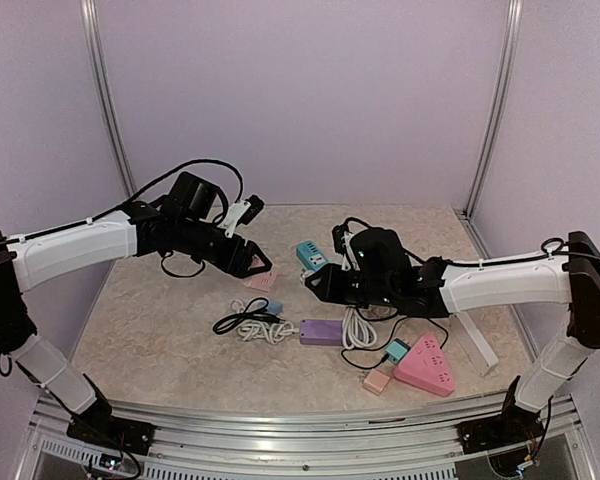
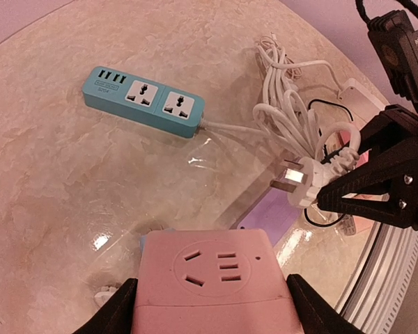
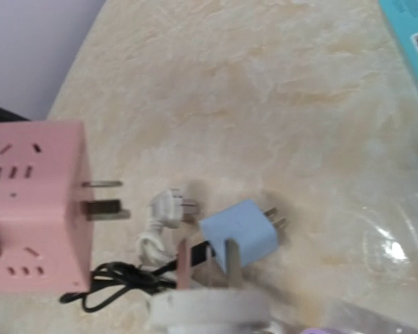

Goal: Pull the plug off the socket
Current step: Remove the plug from the socket, then place the plug at the center of the board.

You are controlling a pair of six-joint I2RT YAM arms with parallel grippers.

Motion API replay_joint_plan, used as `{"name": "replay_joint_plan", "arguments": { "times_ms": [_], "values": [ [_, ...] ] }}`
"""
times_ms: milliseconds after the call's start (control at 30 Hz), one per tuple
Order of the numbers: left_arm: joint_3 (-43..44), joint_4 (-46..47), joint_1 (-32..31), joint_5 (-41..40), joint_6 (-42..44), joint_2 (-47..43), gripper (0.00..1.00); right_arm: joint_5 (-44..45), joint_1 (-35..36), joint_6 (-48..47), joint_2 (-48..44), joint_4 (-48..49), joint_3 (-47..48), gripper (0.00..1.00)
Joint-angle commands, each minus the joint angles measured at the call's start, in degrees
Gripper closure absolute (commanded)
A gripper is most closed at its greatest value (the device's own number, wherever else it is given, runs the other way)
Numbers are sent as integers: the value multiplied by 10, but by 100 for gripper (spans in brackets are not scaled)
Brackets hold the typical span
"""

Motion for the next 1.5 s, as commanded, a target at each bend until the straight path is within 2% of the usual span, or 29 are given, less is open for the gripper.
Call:
{"name": "replay_joint_plan", "arguments": {
  "times_ms": [0,433,633,833,900,1000,1133,1233,1467],
  "values": [
    [3,1,13,-7,-13,-10,100,29,-8,-33,-22,-28,25,100],
    [11,-4,117,3,-59,54,100,-74,-133,-93,-19,-59,4,100],
    [25,-17,137,-5,-63,104,100,-116,-143,-94,7,-47,2,100],
    [49,-42,143,-51,-55,141,98,-149,-145,-92,45,-54,9,100],
    [55,-48,144,-54,-54,151,97,-158,-146,-92,51,-54,9,92],
    [60,-54,144,-54,-52,164,94,-163,-147,-98,48,-48,3,68],
    [64,-58,144,-57,-51,173,89,-148,-147,-108,28,-51,-5,51],
    [68,-63,144,-63,-52,177,79,-136,-147,-112,18,-60,-7,46],
    [73,-69,145,-68,-52,188,72,-123,-148,-112,0,-67,-13,45]
  ]
}}
